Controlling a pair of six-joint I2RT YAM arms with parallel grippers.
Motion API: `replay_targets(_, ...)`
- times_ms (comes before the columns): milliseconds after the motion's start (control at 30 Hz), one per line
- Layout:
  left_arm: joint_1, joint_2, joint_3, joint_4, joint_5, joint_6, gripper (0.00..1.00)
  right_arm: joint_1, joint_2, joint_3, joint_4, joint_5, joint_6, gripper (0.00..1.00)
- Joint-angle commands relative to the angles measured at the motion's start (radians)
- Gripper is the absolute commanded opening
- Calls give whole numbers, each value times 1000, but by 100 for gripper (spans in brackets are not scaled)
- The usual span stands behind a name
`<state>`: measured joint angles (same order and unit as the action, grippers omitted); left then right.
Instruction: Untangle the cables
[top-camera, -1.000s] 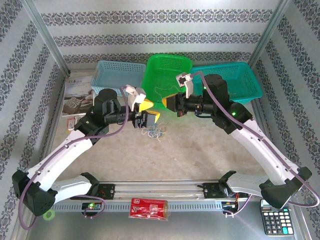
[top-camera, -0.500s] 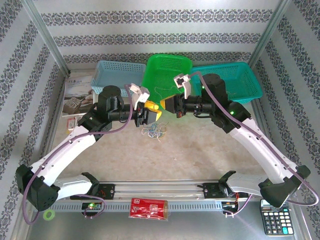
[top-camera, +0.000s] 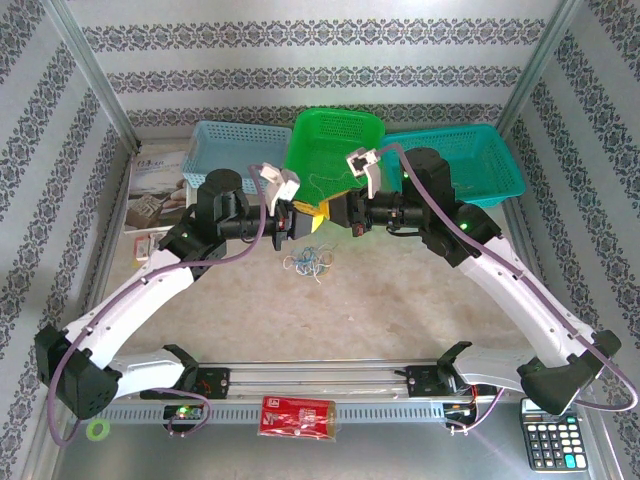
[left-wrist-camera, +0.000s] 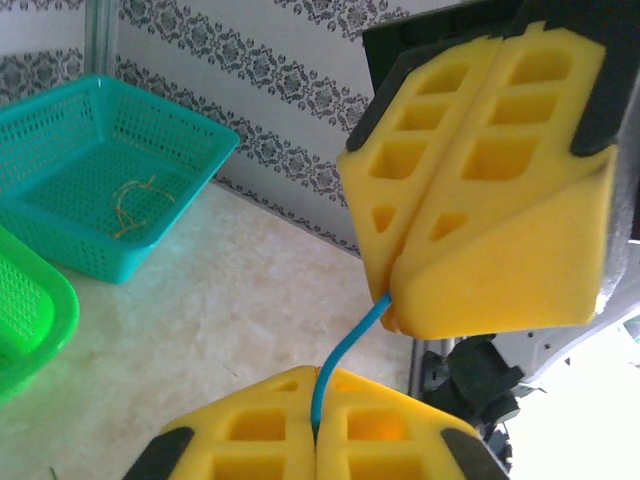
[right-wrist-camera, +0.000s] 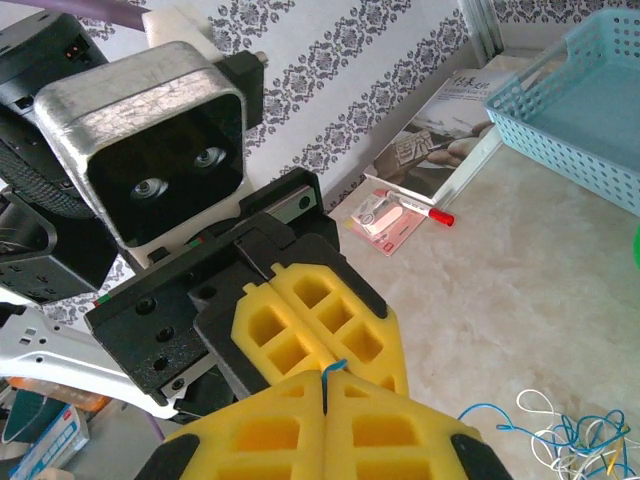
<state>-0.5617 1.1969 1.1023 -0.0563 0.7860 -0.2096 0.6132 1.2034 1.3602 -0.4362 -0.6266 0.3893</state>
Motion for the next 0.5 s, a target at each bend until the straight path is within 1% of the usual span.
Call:
replay_targets(0, -7, 9, 15, 70, 21, -26, 0, 8, -16, 17, 31, -12, -2, 0)
replay_targets(33, -8, 7, 15, 72, 16, -29, 0, 7, -23, 12, 35, -8, -3, 6)
replay_targets(100, -7, 2, 14, 73, -11, -40, 0, -4, -51, -8, 47, 8, -1, 29)
replay_targets(133, -7, -1, 16, 73, -30, -45, 0, -11, -69, -28, 56, 22, 3, 37)
replay_targets(200, -8, -10, 21, 73, -79, -59, 0, -22, -113, -75, 79, 57, 15, 49)
replay_targets(267, -7, -18, 33, 72, -123, -79, 0, -26, -161, -144, 119, 111, 25, 56)
replay_targets(333, -8, -23, 54, 71, -163, -107, 0, -26, -215, -245, 198, 188, 47, 63)
replay_targets(400, -7, -26, 79, 70, -186, -132, 0, -24, -254, -346, 292, 237, 74, 68)
replay_targets(467, -8, -27, 107, 65, -197, -150, 0, -17, -274, -428, 395, 259, 100, 71)
